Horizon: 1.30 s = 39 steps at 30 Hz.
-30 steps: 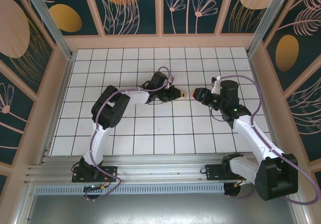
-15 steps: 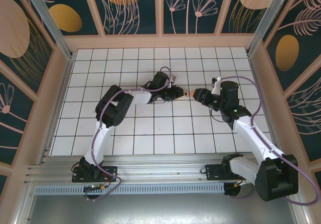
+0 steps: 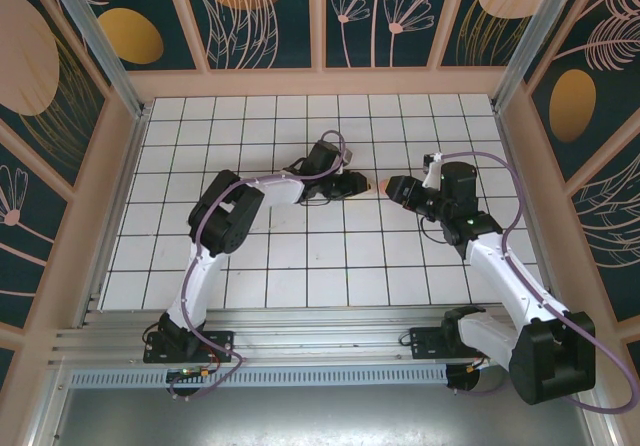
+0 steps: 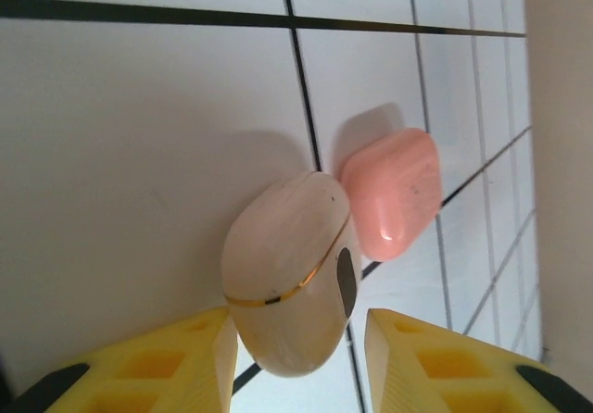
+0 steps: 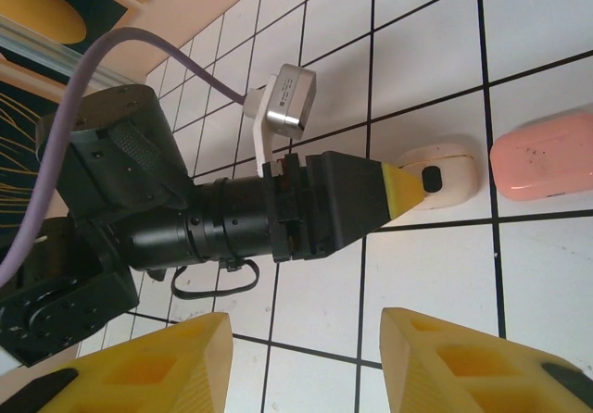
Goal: Insert the wireless bluetooth earbuds into the charging case
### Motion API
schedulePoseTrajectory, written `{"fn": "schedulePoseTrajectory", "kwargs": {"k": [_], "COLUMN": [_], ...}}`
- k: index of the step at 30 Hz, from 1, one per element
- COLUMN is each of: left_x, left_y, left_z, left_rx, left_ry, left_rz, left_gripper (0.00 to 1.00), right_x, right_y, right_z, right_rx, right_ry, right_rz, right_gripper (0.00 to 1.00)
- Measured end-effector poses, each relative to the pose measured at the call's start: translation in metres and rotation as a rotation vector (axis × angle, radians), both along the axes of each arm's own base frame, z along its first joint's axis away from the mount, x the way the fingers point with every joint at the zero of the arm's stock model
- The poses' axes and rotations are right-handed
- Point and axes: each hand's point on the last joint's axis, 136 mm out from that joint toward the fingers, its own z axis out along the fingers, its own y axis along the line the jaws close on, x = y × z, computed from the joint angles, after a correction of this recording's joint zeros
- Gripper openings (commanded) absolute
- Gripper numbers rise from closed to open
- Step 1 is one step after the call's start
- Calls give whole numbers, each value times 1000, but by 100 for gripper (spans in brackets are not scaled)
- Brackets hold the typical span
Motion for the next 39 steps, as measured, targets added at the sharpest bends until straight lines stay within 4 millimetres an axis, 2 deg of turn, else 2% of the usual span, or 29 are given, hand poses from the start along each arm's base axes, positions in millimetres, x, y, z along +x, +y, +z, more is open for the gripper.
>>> {"fn": "schedulePoseTrajectory", "kwargs": {"k": [7,13,14,15,17,18,20,21,23,25,28,31,33,39], "left_x": [5,12,14,16,20,21,22,22,19,14,-1,-29,-45,-82], "left_y": [24,45,50,55,69,79,106,127,168,221,288,331,352,407], "left_z": [4,30,37,46,68,80,104,117,138,156,174,180,178,153], "left_rx": [163,268,287,304,328,341,366,383,412,457,531,608,652,804], "left_ry": [-56,-147,-168,-191,-249,-278,-332,-364,-417,-472,-559,-663,-722,-831], "left_rz": [38,69,77,87,118,139,192,230,317,440,616,747,811,963], "left_gripper": [44,49,49,50,52,57,75,98,99,99,99,99,99,99], "right_x": [-1,-1,0,0,3,5,9,11,15,18,23,26,28,32], "right_y": [-1,-4,-5,-8,-13,-17,-25,-30,-42,-57,-82,-107,-123,-160], "right_z": [3,6,7,8,9,9,8,5,-4,-16,-28,-37,-40,-45], "right_rx": [1,-10,-17,-26,-43,-52,-73,-85,-120,-165,-223,-269,-302,-384], "right_ry": [-8,-25,-33,-42,-55,-61,-81,-87,-101,-110,-144,-190,-221,-313], "right_rz": [-1,-15,-20,-26,-46,-59,-87,-104,-144,-194,-269,-346,-400,-526], "right_gripper": [47,53,61,97,99,99,99,99,99,99,99,99,99,99]}}
